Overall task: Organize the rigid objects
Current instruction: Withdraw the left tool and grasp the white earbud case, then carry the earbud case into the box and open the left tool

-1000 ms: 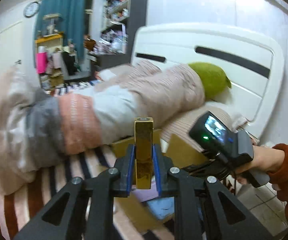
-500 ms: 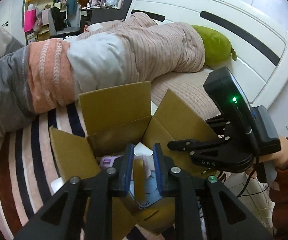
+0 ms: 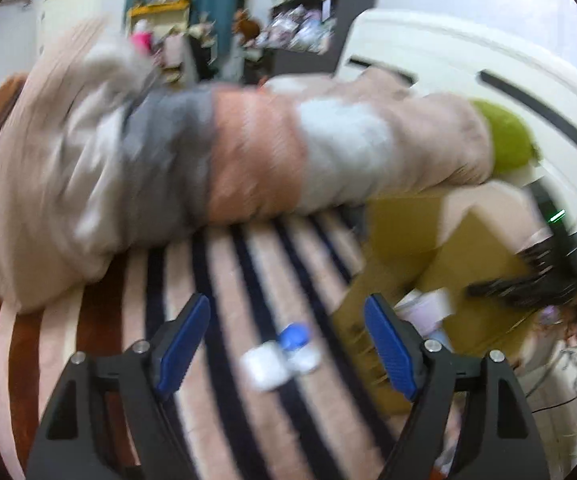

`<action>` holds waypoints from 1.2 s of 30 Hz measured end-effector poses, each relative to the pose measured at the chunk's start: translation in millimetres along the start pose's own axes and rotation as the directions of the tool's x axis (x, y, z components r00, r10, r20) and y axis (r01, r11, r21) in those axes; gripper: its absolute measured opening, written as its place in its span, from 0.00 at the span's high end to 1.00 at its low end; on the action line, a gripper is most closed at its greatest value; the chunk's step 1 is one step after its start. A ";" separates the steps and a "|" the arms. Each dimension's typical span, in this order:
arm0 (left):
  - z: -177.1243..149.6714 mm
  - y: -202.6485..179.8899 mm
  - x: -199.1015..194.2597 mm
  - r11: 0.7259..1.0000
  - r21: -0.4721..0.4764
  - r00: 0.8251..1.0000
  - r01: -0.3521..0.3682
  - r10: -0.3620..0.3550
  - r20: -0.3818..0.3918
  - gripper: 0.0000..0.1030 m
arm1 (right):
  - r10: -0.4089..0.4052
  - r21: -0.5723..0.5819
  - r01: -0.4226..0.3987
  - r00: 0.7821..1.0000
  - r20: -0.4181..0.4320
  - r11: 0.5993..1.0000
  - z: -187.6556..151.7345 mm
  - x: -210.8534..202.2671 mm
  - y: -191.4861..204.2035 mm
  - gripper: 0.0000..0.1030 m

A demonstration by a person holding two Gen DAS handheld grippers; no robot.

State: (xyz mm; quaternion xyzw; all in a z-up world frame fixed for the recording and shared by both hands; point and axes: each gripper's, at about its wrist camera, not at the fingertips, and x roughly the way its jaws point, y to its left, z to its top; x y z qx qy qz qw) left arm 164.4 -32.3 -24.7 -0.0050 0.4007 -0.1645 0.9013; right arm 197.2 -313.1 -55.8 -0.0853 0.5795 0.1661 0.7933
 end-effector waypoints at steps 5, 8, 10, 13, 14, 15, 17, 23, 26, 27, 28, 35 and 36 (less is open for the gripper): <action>-47.8 30.5 44.9 0.997 -0.072 0.991 -0.039 0.029 -0.131 0.25 | -0.001 0.000 0.001 1.000 -0.001 1.000 0.0 0.7 -0.3 0.91; -67.8 32.3 69.3 0.996 -0.064 0.980 -0.067 0.054 -0.191 0.25 | -0.001 0.000 0.001 1.000 -0.002 1.000 -0.1 0.9 -0.1 0.91; -76.0 28.9 84.6 0.997 -0.056 0.974 -0.062 0.048 -0.222 0.25 | 0.000 -0.001 0.000 1.000 -0.003 1.000 -0.4 1.1 -0.9 0.91; -83.6 20.5 104.2 0.997 -0.066 0.967 -0.035 0.017 -0.256 0.25 | 0.000 0.001 0.000 1.000 -0.002 1.000 -0.9 1.6 -1.7 0.91; -85.9 18.6 111.0 0.996 -0.083 0.964 -0.013 -0.009 -0.267 0.25 | 0.000 0.001 0.000 1.000 -0.001 1.000 -1.2 1.5 -1.7 0.91; -86.6 16.4 115.7 0.996 -0.089 0.963 -0.015 -0.010 -0.270 0.25 | 0.001 0.001 -0.001 1.000 -0.001 1.000 -1.5 1.7 -2.0 0.91; -85.0 10.0 123.1 0.996 -0.068 0.966 -0.064 0.045 -0.255 0.25 | 0.003 0.002 -0.003 1.000 0.000 1.000 -1.9 1.7 -2.7 0.91; -76.8 9.0 136.3 0.988 -0.077 0.966 -0.130 0.109 -0.235 0.25 | 0.005 0.003 -0.005 1.000 0.000 1.000 -2.4 1.1 -3.3 0.91; -75.9 15.7 134.2 0.987 -0.074 0.968 -0.144 0.125 -0.219 0.30 | 0.007 0.002 -0.007 1.000 -0.001 1.000 -3.2 1.2 -3.5 0.91; -76.9 19.0 132.1 0.987 -0.074 0.969 -0.145 0.127 -0.212 0.35 | 0.007 0.003 -0.007 1.000 -0.001 1.000 -3.1 1.1 -3.5 0.91; -77.2 21.2 130.6 0.986 -0.075 0.969 -0.149 0.131 -0.210 0.43 | 0.007 0.003 -0.007 1.000 -0.001 1.000 -3.3 1.1 -3.6 0.91; -80.1 27.6 126.2 0.982 -0.060 0.965 -0.178 0.163 -0.204 0.61 | 0.007 0.003 -0.007 1.000 0.000 1.000 -4.0 0.9 -3.7 0.91; -77.3 29.7 126.7 0.982 -0.064 0.966 -0.176 0.160 -0.203 0.60 | 0.007 0.004 -0.007 1.000 -0.001 1.000 -3.6 1.0 -3.4 0.91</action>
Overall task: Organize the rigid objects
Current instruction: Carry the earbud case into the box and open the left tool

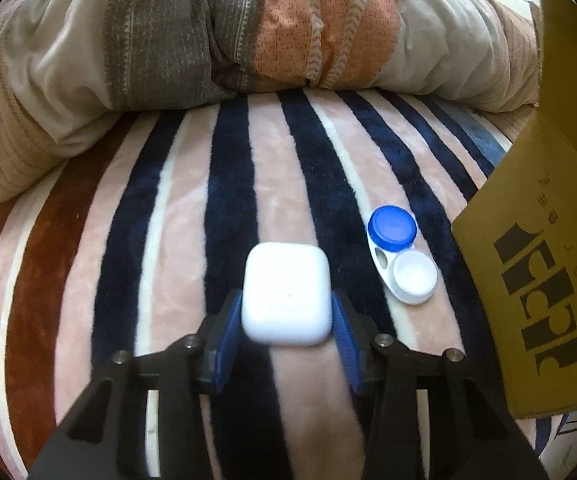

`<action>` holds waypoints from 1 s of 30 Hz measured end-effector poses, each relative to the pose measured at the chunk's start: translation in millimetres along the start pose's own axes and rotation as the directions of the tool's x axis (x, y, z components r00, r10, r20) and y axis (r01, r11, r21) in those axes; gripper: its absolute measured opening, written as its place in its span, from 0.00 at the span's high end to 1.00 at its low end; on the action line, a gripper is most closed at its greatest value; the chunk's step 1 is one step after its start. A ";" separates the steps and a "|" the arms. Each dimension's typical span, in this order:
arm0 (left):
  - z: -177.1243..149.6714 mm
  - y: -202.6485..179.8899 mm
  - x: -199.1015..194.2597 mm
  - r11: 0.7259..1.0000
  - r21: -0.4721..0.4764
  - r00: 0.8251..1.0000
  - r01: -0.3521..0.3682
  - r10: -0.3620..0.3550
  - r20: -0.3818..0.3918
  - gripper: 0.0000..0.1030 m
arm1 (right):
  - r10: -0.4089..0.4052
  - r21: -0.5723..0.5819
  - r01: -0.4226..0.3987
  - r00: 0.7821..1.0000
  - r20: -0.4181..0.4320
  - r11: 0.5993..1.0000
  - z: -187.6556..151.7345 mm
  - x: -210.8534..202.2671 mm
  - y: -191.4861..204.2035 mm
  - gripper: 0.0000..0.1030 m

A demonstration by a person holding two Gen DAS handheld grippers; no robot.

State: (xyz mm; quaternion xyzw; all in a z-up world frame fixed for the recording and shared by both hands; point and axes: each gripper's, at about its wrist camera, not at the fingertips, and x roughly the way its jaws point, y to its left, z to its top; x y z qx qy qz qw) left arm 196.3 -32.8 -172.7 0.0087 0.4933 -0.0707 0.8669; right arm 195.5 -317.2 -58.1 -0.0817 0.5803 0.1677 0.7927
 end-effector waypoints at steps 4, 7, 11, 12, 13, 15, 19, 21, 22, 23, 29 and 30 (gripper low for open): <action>7.7 -4.3 8.9 1.000 -0.012 1.000 -0.003 0.003 0.012 0.61 | 0.000 0.001 0.000 1.000 -0.002 1.000 0.5 0.4 0.0 0.91; 12.0 -11.3 8.9 0.999 0.014 0.999 -0.040 0.040 0.009 0.61 | 0.000 -0.001 0.000 1.000 -0.002 1.000 0.4 0.5 -0.2 0.91; 14.8 -8.8 -16.3 1.000 0.002 0.999 0.001 -0.001 0.049 0.61 | 0.001 0.000 -0.001 1.000 -0.002 1.000 0.9 0.4 -0.2 0.91; 16.7 -8.5 -25.2 1.000 0.004 0.998 0.000 0.000 0.065 0.61 | 0.000 0.000 0.000 1.000 -0.002 1.000 0.9 0.3 0.2 0.91; 19.6 -9.0 -35.5 1.000 0.010 0.996 0.002 -0.003 0.085 0.61 | 0.000 -0.001 0.000 1.000 -0.001 1.000 0.7 0.2 0.3 0.91; 27.9 -12.0 -61.4 0.999 0.030 0.991 0.010 -0.014 0.135 0.61 | -0.002 -0.003 0.002 1.000 -0.001 1.000 0.4 0.1 1.0 0.91; 46.4 -31.4 -115.1 0.995 0.085 0.969 0.048 -0.067 0.239 0.61 | 0.000 0.000 0.000 1.000 0.000 1.000 0.0 0.0 1.5 0.91; 54.1 -49.9 -142.7 0.987 0.130 0.952 0.096 -0.129 0.278 0.61 | -0.001 0.000 0.001 1.000 0.000 1.000 0.0 0.0 2.0 0.91; 55.5 -58.0 -150.7 0.982 0.148 0.947 0.117 -0.156 0.282 0.61 | -0.001 0.000 0.001 1.000 0.000 1.000 -0.2 0.0 2.2 0.91; 58.0 -68.6 -159.7 0.974 0.173 0.940 0.149 -0.194 0.280 0.61 | -0.001 0.000 0.001 1.000 0.001 1.000 -0.4 -0.1 2.5 0.91; 62.9 -124.5 -165.7 0.923 0.281 0.930 0.264 -0.321 0.181 0.61 | 0.004 0.002 -0.004 1.000 0.001 1.000 0.2 -0.2 2.0 0.91; 62.4 -132.2 -164.2 0.916 0.299 0.930 0.268 -0.327 0.169 0.61 | 0.004 0.003 -0.004 1.000 0.001 1.000 0.3 -0.2 1.2 0.91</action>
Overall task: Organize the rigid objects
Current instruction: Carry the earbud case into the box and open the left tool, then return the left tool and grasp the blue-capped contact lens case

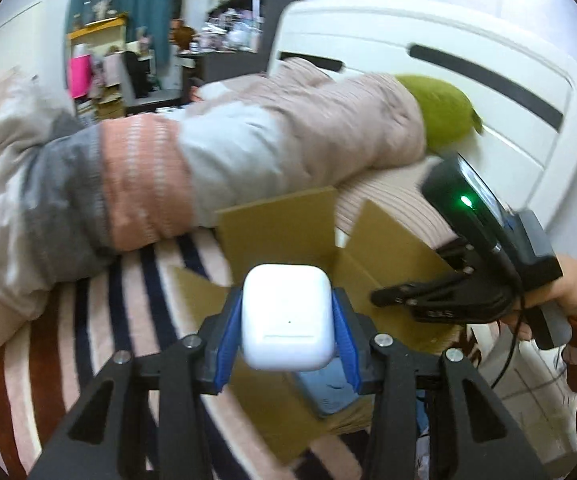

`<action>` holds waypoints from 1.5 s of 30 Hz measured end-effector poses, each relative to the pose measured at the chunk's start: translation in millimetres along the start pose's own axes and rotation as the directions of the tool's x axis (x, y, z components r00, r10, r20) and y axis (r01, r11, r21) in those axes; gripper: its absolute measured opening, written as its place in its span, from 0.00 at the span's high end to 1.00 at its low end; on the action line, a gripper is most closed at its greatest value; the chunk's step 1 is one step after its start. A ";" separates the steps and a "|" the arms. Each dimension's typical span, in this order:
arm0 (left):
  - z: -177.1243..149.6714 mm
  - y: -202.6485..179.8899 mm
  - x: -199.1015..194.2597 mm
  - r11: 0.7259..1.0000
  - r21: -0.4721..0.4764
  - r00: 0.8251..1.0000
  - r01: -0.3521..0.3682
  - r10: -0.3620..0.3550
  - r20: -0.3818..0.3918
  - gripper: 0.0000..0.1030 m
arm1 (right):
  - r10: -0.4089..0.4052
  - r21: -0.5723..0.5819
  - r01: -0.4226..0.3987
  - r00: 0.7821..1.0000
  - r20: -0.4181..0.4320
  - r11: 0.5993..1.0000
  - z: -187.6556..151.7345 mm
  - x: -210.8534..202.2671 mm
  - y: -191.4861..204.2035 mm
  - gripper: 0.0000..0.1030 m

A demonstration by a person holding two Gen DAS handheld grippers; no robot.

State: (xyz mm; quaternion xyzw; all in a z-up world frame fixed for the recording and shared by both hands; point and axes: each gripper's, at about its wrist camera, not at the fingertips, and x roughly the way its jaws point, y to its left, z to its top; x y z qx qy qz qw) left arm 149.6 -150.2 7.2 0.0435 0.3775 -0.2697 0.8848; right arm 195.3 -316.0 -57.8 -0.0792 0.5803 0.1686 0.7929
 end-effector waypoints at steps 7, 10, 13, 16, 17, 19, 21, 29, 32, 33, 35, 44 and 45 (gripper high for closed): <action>-3.0 -27.3 31.2 0.997 0.001 0.991 0.072 -0.072 -0.109 0.61 | 0.000 -0.002 0.000 1.000 0.000 1.000 0.3 -0.3 -1.2 0.91; -8.2 -28.3 37.2 0.997 -0.015 0.986 0.079 -0.080 -0.146 0.62 | 0.000 -0.002 0.000 1.000 0.000 1.000 0.3 -0.2 -1.3 0.91; -10.8 -28.0 35.7 0.996 -0.011 0.986 0.084 -0.085 -0.145 0.60 | 0.001 -0.004 -0.001 1.000 -0.001 1.000 0.2 -0.1 -0.7 0.91; -10.1 -24.6 28.2 0.997 -0.019 0.989 0.079 -0.081 -0.126 0.48 | -0.003 -0.004 0.003 1.000 -0.008 1.000 0.8 1.1 -0.6 0.91; -10.0 -22.8 23.1 0.997 -0.023 0.990 0.076 -0.078 -0.114 0.45 | 0.000 -0.007 0.000 1.000 -0.009 1.000 1.0 1.9 0.0 0.91; -10.5 -20.2 15.9 0.997 -0.025 0.992 0.071 -0.073 -0.101 0.38 | -0.004 -0.007 0.004 1.000 -0.005 1.000 1.5 2.1 0.4 0.91; -11.4 -16.4 7.8 0.998 -0.027 0.994 0.063 -0.065 -0.088 0.32 | -0.002 -0.004 0.002 1.000 -0.005 1.000 1.5 2.2 0.2 0.91; -23.0 13.7 -28.6 0.999 -0.050 1.000 0.018 -0.018 -0.010 0.16 | -0.011 -0.001 0.011 1.000 -0.010 1.000 0.3 6.8 0.9 0.91; -28.9 47.9 -41.6 0.991 -0.137 0.999 -0.010 0.014 0.029 0.16 | -0.012 0.001 0.012 1.000 -0.013 1.000 0.9 6.3 0.5 0.91; -31.9 63.4 -44.7 0.984 -0.178 0.999 -0.025 0.031 0.034 0.16 | -0.013 0.000 0.013 1.000 -0.012 1.000 0.9 6.5 0.6 0.91; -37.6 87.6 -47.0 0.970 -0.231 0.996 -0.074 0.083 0.031 0.16 | -0.013 0.000 0.013 1.000 -0.012 1.000 0.8 6.8 0.6 0.91; -91.6 133.8 18.1 0.938 -0.277 0.976 -0.207 0.177 -0.129 0.16 | -0.013 0.002 0.013 1.000 -0.011 1.000 1.1 5.3 -0.2 0.91; -98.3 132.9 30.9 0.938 -0.280 0.975 -0.204 0.168 -0.147 0.16 | -0.010 0.004 0.010 1.000 -0.010 1.000 0.6 5.2 -0.6 0.91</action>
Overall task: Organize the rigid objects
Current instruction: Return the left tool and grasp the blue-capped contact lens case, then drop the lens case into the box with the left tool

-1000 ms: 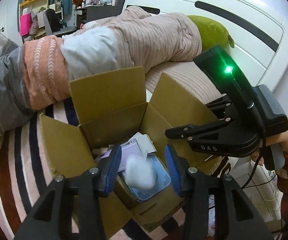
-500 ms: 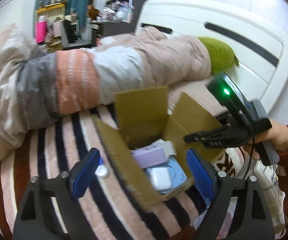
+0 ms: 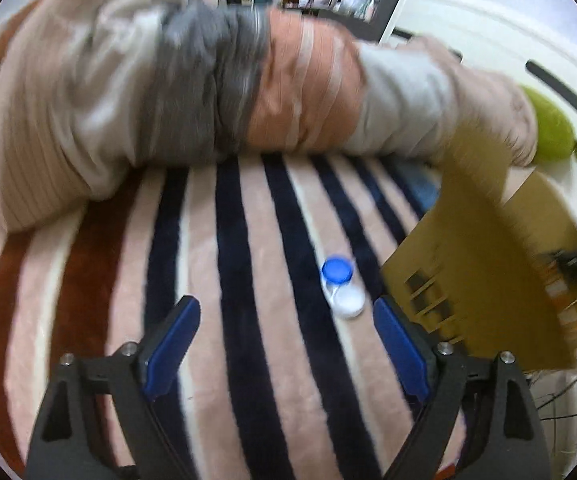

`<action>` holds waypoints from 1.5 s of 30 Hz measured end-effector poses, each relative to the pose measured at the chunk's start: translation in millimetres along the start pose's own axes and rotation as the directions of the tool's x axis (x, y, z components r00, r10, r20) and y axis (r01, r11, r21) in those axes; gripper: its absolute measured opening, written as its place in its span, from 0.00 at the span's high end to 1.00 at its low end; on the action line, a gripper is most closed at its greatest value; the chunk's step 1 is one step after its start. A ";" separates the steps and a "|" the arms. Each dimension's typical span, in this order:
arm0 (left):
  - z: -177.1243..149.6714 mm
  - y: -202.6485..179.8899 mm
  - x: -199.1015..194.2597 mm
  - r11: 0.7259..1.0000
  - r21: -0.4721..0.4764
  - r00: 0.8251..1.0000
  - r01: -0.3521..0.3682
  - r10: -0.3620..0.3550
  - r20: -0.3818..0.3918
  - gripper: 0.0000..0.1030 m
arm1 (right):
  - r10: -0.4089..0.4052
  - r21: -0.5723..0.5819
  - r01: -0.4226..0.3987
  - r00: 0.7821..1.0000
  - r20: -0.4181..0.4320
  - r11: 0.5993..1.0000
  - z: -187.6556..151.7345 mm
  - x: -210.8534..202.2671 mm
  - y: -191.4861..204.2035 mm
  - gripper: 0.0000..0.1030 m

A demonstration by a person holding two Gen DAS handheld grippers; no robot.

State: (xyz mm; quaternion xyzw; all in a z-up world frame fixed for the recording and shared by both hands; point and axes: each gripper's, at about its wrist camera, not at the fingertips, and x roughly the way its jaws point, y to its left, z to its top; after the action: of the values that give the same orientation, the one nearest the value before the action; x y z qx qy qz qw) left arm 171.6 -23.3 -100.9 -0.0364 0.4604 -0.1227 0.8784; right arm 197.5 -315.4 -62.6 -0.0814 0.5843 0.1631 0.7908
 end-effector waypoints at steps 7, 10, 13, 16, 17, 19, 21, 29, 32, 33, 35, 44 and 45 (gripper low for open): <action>-12.0 -24.2 62.7 1.000 -0.016 1.000 -0.012 0.012 0.013 0.16 | 0.004 -0.001 -0.004 1.000 0.000 1.000 0.4 -2.1 -1.7 0.91; -8.2 -30.1 83.0 0.999 -0.040 0.999 -0.027 0.028 0.020 0.26 | 0.005 -0.005 -0.005 1.000 0.001 1.000 0.1 -2.8 -2.0 0.91; -8.5 -36.0 94.6 0.997 -0.030 0.997 -0.066 0.067 0.026 0.34 | 0.009 -0.002 -0.009 1.000 -0.001 1.000 0.2 -2.7 -3.3 0.91; -9.0 -38.5 94.0 0.997 -0.013 0.996 -0.075 0.076 0.041 0.73 | 0.010 0.000 -0.010 1.000 -0.001 1.000 0.3 -2.5 -4.6 0.91; -8.5 -35.7 92.2 0.998 -0.017 0.997 -0.062 0.063 0.042 0.73 | 0.010 -0.001 -0.010 1.000 -0.001 1.000 0.3 -2.7 -5.0 0.91; -9.8 -29.8 86.7 0.999 -0.024 0.998 -0.038 0.039 0.049 0.73 | 0.009 -0.001 -0.009 1.000 0.000 1.000 0.1 -2.4 -4.9 0.91; -12.8 -23.5 78.3 0.998 -0.008 0.996 -0.063 0.064 0.059 0.73 | 0.008 -0.002 -0.008 1.000 0.000 1.000 0.0 -2.2 -4.3 0.91; -17.8 3.7 8.8 0.994 0.024 0.982 -0.107 0.102 0.159 0.73 | 0.005 -0.003 -0.005 1.000 -0.001 1.000 -0.3 -1.8 -3.4 0.91; -8.6 3.7 -26.3 0.994 0.047 0.974 -0.096 0.084 0.210 0.73 | 0.004 -0.003 -0.004 1.000 0.000 1.000 -0.4 -1.9 -2.7 0.91; -6.4 3.4 -37.8 0.995 0.056 0.971 -0.088 0.074 0.226 0.73 | 0.004 -0.004 -0.004 1.000 0.000 1.000 -0.4 -1.9 -2.3 0.91; 1.8 -7.3 -58.8 0.995 0.079 0.967 -0.056 0.034 0.253 0.73 | 0.003 -0.003 -0.003 1.000 0.002 1.000 -0.7 -2.2 -2.2 0.91; 36.2 -102.0 -91.9 0.963 0.244 0.959 0.117 -0.173 0.224 0.73 | 0.007 0.001 -0.007 1.000 0.008 1.000 -1.0 -3.6 -1.9 0.91; 39.0 -114.0 -88.1 0.956 0.257 0.960 0.145 -0.198 0.198 0.73 | 0.007 0.000 -0.007 1.000 0.008 1.000 -1.4 -3.9 -1.9 0.91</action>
State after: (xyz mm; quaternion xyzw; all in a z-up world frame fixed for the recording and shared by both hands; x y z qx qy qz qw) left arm 134.7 -113.5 12.1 0.0164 0.3364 -0.2487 0.9081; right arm 195.9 -318.3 -59.4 -0.0785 0.5814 0.1663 0.7926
